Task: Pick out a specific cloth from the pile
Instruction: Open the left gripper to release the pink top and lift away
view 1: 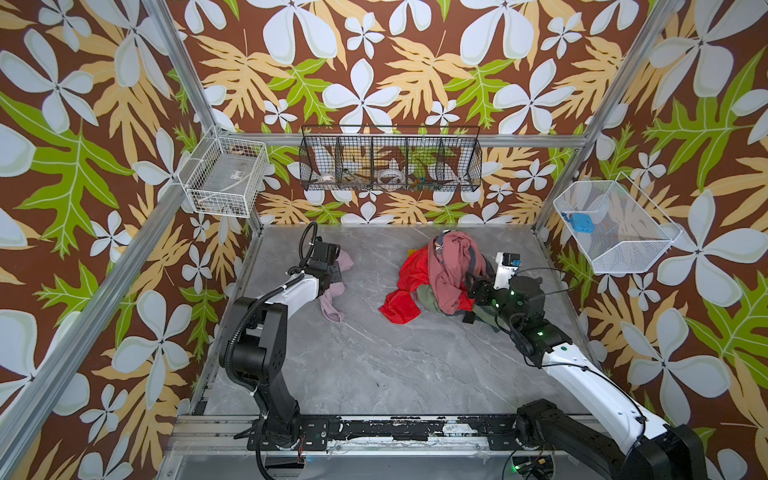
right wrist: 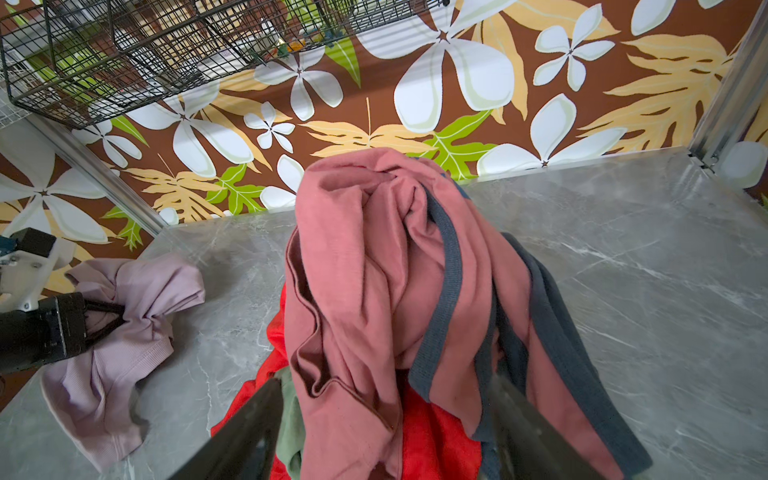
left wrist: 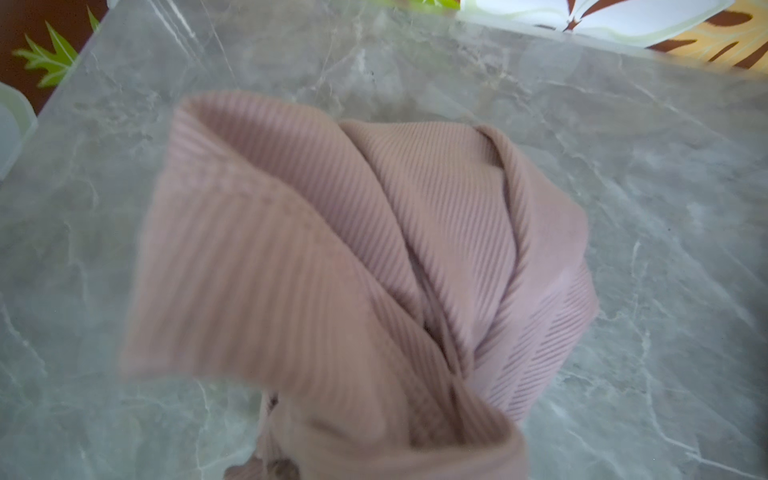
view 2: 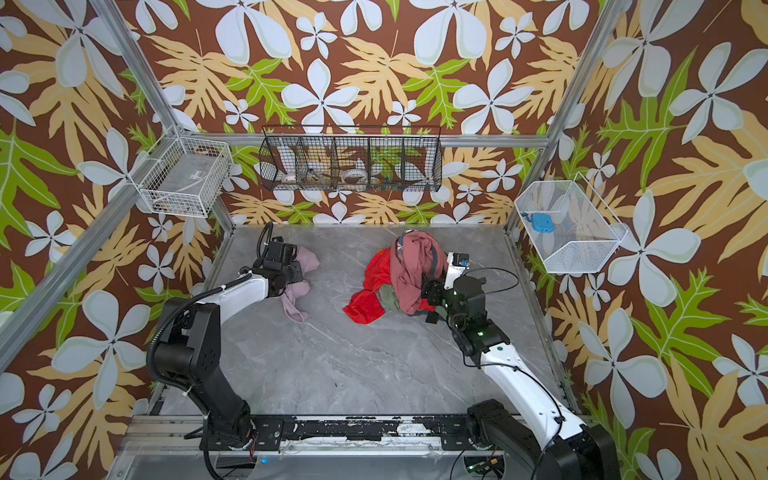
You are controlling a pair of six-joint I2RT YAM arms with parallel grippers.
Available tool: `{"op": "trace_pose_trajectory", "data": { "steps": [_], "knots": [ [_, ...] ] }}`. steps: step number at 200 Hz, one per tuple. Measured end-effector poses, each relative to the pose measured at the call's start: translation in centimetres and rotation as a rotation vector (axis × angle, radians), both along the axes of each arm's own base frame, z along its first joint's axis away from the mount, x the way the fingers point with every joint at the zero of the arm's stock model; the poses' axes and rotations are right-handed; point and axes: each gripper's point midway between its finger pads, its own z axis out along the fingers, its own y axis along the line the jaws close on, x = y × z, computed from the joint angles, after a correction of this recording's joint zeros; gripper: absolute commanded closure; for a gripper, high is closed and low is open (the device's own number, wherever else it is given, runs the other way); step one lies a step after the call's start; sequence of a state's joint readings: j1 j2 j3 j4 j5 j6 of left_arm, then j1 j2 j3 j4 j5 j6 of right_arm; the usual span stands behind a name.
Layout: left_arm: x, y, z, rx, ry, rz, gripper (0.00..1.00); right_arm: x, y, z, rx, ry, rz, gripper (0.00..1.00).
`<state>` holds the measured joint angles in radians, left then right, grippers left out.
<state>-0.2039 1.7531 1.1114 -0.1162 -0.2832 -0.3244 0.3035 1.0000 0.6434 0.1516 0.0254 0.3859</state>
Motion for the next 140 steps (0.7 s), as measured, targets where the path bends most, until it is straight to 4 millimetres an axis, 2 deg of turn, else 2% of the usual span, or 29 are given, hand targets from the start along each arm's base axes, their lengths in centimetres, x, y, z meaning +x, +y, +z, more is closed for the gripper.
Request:
{"op": "trace_pose_trajectory", "data": {
  "steps": [36,78,123,140],
  "knots": [
    [-0.3,0.0,-2.4,-0.005,0.053,0.015,1.0,0.2,0.1,-0.2,0.002,0.005,0.0,0.23],
    [0.7,-0.2,-4.7,0.006,0.124,0.011,1.0,0.2,0.1,-0.3,0.002,0.008,0.001,0.23],
    [1.7,-0.7,-5.7,-0.006,0.167,-0.01,1.0,0.0,0.0,-0.5,0.0,0.009,-0.001,0.22],
    [1.9,-0.8,-5.8,0.004,0.177,-0.025,0.95,-0.1,-0.1,-1.0,-0.004,0.019,-0.004,0.22]
  ]
}}
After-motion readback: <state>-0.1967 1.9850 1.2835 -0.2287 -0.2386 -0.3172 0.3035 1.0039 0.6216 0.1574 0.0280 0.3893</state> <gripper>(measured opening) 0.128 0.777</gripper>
